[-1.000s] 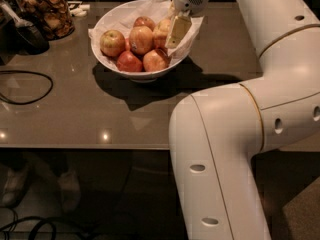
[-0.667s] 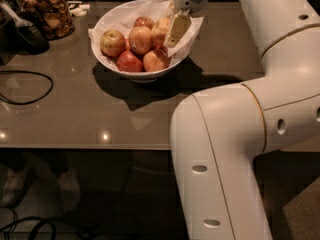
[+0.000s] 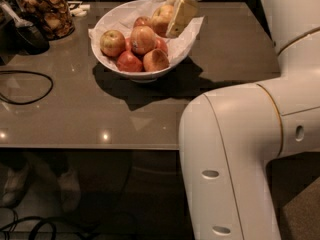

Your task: Pick apple from white bowl

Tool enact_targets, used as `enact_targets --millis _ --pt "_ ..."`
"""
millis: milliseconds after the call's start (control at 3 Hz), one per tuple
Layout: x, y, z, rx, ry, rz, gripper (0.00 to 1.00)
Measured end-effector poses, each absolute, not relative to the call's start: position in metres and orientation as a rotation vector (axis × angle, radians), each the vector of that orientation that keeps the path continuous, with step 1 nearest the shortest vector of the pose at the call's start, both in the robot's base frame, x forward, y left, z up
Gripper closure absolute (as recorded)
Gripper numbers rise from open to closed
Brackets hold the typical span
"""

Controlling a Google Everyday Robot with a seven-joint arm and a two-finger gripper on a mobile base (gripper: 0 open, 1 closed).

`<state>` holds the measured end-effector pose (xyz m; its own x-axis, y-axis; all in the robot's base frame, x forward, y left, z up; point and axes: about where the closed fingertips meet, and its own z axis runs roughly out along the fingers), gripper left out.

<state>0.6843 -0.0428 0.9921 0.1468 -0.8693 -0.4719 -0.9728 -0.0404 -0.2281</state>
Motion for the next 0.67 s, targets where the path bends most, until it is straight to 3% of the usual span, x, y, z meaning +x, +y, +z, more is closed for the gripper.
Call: enact_targets --millis 667 --pt "0.6758 -0.0431 1.0139 -1.920 1.717 0.274 1.00"
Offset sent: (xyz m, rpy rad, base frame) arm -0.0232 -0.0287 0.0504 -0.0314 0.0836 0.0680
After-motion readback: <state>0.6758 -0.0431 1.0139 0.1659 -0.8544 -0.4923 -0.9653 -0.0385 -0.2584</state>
